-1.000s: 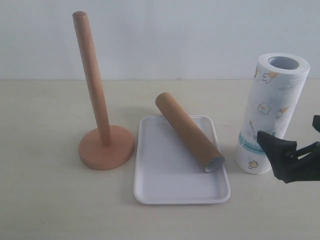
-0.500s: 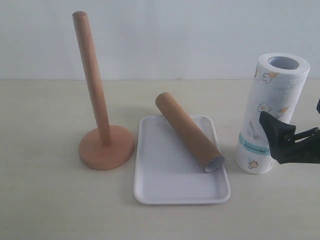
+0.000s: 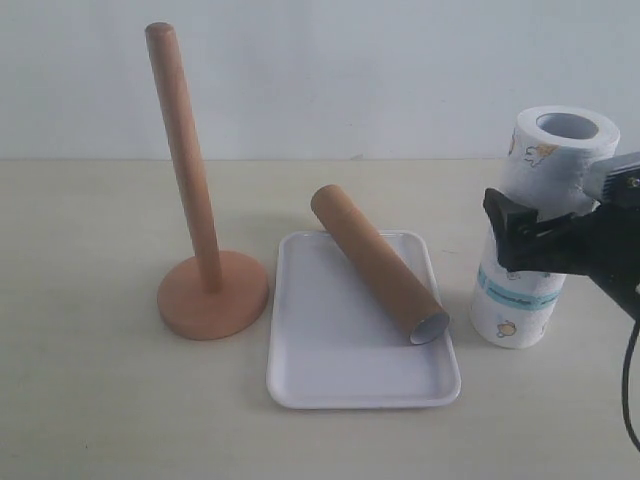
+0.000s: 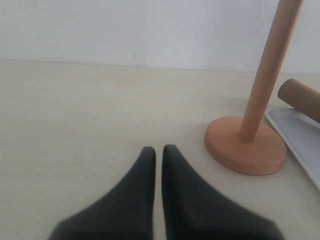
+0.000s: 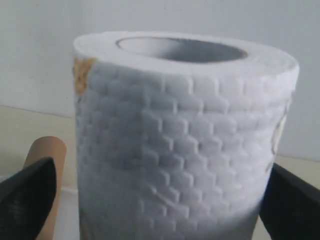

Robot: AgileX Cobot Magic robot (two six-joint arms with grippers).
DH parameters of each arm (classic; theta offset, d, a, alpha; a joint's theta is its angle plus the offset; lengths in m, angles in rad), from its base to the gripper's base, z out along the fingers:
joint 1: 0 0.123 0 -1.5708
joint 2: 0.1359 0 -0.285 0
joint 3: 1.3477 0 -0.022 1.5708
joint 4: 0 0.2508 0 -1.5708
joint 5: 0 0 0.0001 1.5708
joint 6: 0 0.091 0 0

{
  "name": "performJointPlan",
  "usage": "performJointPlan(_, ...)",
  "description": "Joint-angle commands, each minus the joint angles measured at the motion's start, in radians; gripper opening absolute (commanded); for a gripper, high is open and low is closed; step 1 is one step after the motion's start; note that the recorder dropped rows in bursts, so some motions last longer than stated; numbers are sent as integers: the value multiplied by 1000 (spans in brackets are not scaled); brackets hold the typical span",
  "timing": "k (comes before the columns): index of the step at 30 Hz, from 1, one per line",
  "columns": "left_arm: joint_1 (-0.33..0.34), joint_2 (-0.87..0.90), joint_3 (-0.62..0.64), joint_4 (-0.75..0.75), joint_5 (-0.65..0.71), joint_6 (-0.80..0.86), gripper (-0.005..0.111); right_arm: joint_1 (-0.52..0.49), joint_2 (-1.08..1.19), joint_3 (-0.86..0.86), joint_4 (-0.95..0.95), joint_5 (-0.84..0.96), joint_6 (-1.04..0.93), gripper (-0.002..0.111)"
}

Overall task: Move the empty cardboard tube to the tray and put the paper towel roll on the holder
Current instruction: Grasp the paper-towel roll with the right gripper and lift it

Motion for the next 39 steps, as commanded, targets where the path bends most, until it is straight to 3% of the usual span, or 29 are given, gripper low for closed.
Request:
performJointPlan(1,4,-3,4,0,-2,0,4,0,14,-27,-8,-21,1,103)
performJointPlan(3,4,-3,4,0,-2,0,4,0,14,-27,-11,-21,17,96)
performJointPlan(5,4,-3,4,0,-2,0,4,0,14,-27,-31,-21,60,75)
performJointPlan(6,4,-3,4,0,-2,0,4,0,14,-27,-41,-21,87,64)
performJointPlan(9,4,-3,4,0,-2,0,4,0,14,-27,-26,-26,141,10)
performJointPlan(10,4,-3,4,0,-2,0,4,0,14,-27,3,-28,148,0)
performJointPlan(15,4,-3,4,0,-2,0,4,0,14,-27,151,-27,152,1)
performJointPlan(31,4,-3,4,0,-2,0,4,0,14,-27,175,-18,146,1)
performJointPlan(39,4,-3,4,0,-2,0,4,0,-40,-27,165,-12,-61,1)
